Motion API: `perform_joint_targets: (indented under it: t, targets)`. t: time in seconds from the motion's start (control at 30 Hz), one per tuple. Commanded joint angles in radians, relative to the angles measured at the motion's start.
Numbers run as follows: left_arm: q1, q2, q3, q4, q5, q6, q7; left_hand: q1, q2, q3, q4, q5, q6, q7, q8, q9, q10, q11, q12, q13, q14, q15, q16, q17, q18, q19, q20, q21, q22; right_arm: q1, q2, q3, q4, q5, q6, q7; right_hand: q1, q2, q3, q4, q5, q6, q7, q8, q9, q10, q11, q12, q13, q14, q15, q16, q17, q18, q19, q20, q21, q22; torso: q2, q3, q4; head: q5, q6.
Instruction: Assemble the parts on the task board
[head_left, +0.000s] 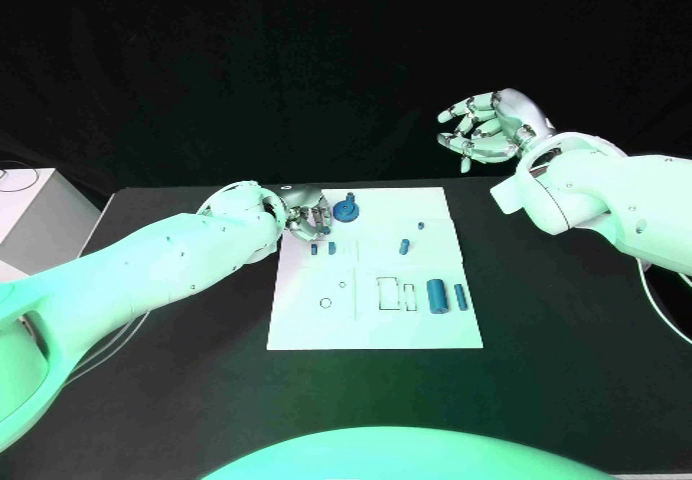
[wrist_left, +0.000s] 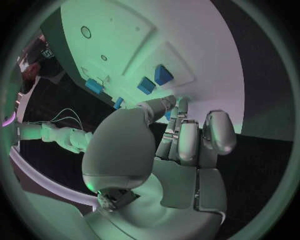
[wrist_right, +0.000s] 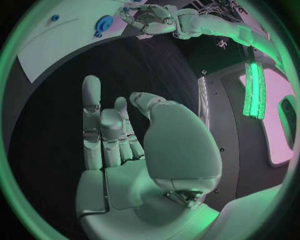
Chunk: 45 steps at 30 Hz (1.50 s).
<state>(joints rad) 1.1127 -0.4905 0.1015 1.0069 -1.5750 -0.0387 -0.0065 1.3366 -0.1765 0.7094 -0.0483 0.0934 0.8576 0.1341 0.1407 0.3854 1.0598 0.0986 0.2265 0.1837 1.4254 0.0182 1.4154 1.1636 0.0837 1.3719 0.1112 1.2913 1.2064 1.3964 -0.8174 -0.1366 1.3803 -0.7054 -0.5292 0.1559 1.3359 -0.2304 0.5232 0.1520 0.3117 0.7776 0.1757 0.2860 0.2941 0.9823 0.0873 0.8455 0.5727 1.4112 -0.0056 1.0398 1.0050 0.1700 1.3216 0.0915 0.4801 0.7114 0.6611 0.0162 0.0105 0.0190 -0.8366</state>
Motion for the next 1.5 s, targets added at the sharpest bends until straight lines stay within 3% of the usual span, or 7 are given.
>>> perform_joint_targets:
  t: [0.03,0.53,0.63,0.8,1.07,1.23,1.5]
  targets:
    - [0.000,-0.001,0.001,0.003,0.002,-0.013,-0.005,-0.004,-0.007,0.007,0.001,-0.003,-0.007,0.002,-0.003,-0.001,-0.006,0.003,-0.004,0.000,-0.003,0.006,-0.003,-0.001,0.007,-0.007,0.003,-0.003,0.000,0.000,0.000,0.000,0.000,-0.007,0.011,0.006,-0.009,0.002,0.001,-0.002,0.006,-0.001,-0.002,0.006,0.000,0.002,-0.007,-0.004,-0.001,0.005,-0.001,0.000,0.002,0.012,0.008,-0.002,-0.006,-0.001,0.000,0.0003,0.0000,-0.001,0.000]
    - [0.000,-0.037,0.008,-0.008,0.065,-0.074,0.007,-0.003,-0.007,0.010,0.001,-0.003,-0.002,0.009,-0.002,-0.004,-0.024,0.011,-0.017,-0.002,-0.030,0.011,-0.027,-0.057,0.017,-0.033,0.008,-0.037,-0.042,-0.001,0.001,0.000,-0.027,-0.070,0.058,-0.004,0.005,0.002,0.036,-0.022,-0.002,0.017,0.002,0.011,0.000,-0.009,-0.004,-0.181,-0.131,0.057,-0.001,0.133,0.136,-0.021,0.079,-0.004,0.197,0.164,-0.002,0.0003,0.0006,-0.001,0.008]
    - [0.000,-0.059,0.023,-0.006,0.200,-0.116,0.033,-0.028,0.011,0.005,0.032,-0.002,0.044,0.038,0.028,0.004,-0.025,0.013,-0.015,0.001,-0.097,0.013,-0.106,-0.205,0.024,-0.054,0.011,-0.067,-0.076,-0.002,0.000,0.000,-0.038,-0.123,0.091,0.006,0.025,0.006,0.050,-0.047,-0.012,0.051,0.003,0.008,-0.002,0.031,-0.003,-0.307,-0.222,0.058,0.001,0.137,0.142,-0.022,0.079,-0.005,0.222,0.192,-0.002,0.0010,0.0007,0.001,0.015]
    - [-0.001,-0.100,0.052,0.023,0.442,-0.157,0.096,-0.026,0.007,-0.013,0.038,-0.001,0.048,0.045,0.044,0.002,-0.034,0.019,0.006,0.008,-0.273,0.018,-0.296,-0.501,0.083,-0.234,0.016,-0.322,-0.352,-0.009,0.000,-0.002,-0.056,-0.234,0.137,0.010,0.044,0.010,0.057,-0.069,-0.062,0.082,0.001,-0.005,-0.007,0.059,0.003,-0.437,-0.310,0.062,0.004,0.144,0.149,-0.027,0.081,-0.001,0.255,0.227,-0.003,-0.0008,0.0024,-0.002,0.024]
    - [-0.024,-0.196,0.088,0.128,0.822,-0.138,0.170,0.002,0.018,-0.053,0.021,-0.002,0.056,0.038,0.058,-0.006,0.005,0.002,0.106,0.052,-0.338,0.007,-0.378,-0.564,0.102,-0.310,0.005,-0.472,-0.487,-0.033,0.000,-0.006,-0.090,-0.468,0.155,-0.032,0.077,0.007,0.054,-0.106,-0.091,0.144,-0.016,-0.003,-0.004,0.153,-0.013,-0.489,-0.350,0.080,-0.007,0.193,0.195,-0.041,0.104,-0.006,0.365,0.318,-0.006,-0.0020,0.0033,-0.020,0.046]
    - [-0.071,-0.269,0.118,0.229,0.997,-0.110,0.186,0.008,0.025,-0.091,0.016,0.002,0.042,0.043,0.084,-0.001,-0.024,-0.002,0.243,0.133,-0.212,0.005,-0.198,-0.317,0.085,-0.229,0.002,-0.388,-0.405,-0.054,-0.003,-0.008,-0.095,-0.636,0.157,-0.081,0.091,0.014,0.048,-0.126,-0.081,0.215,-0.040,0.027,0.016,0.211,-0.038,-0.479,-0.335,0.084,-0.025,0.205,0.205,-0.050,0.117,-0.021,0.429,0.370,-0.005,-0.0027,0.0034,-0.028,0.066]
    - [-0.164,-0.349,0.186,0.382,1.183,-0.029,0.204,-0.006,0.023,-0.095,0.038,0.004,0.007,0.038,0.186,0.033,-0.090,-0.010,0.444,0.245,-0.076,0.001,-0.019,-0.027,0.037,-0.085,-0.001,-0.152,-0.152,-0.089,0.007,-0.010,-0.107,-0.790,0.179,-0.152,0.052,0.002,0.066,-0.108,-0.087,0.168,-0.021,-0.026,0.007,0.170,-0.014,-0.580,-0.365,0.090,-0.008,0.210,0.201,-0.058,0.124,-0.014,0.459,0.399,-0.007,-0.0043,0.0066,-0.052,0.067]
